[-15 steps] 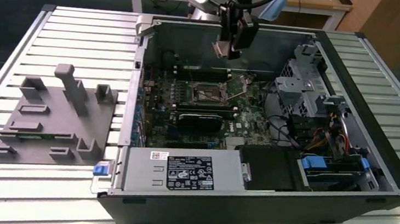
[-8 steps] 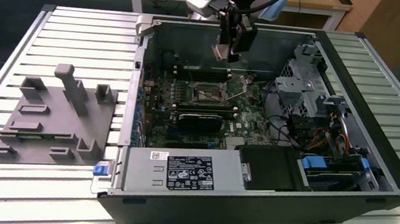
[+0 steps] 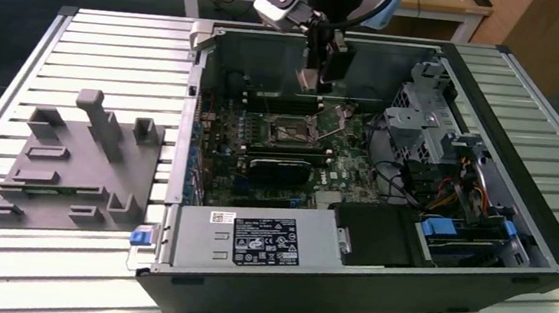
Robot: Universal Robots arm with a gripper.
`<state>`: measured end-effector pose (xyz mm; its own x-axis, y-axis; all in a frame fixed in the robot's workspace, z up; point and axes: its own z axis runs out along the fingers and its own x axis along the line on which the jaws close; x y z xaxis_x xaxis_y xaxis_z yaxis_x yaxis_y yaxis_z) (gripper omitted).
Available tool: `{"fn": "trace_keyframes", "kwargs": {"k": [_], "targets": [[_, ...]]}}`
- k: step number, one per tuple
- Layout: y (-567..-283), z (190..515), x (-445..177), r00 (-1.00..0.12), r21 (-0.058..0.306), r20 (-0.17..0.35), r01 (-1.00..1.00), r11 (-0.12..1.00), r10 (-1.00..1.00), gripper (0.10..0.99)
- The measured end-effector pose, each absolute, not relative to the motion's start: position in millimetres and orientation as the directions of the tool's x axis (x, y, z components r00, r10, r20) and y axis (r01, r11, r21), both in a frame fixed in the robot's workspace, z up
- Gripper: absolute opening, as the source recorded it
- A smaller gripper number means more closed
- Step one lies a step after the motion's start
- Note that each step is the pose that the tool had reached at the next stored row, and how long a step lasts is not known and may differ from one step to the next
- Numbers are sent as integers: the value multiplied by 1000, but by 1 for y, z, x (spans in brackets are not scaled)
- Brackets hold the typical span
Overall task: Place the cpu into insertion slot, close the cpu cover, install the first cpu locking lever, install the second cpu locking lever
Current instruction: 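Place the cpu into insertion slot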
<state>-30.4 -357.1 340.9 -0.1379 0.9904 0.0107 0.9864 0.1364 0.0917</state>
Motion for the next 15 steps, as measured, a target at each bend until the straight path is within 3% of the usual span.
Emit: {"fn": "trace_keyframes", "kwargs": {"k": [15], "targets": [[-342, 315, -31, -26, 92, 11, 995, 25, 1000, 537]]}}
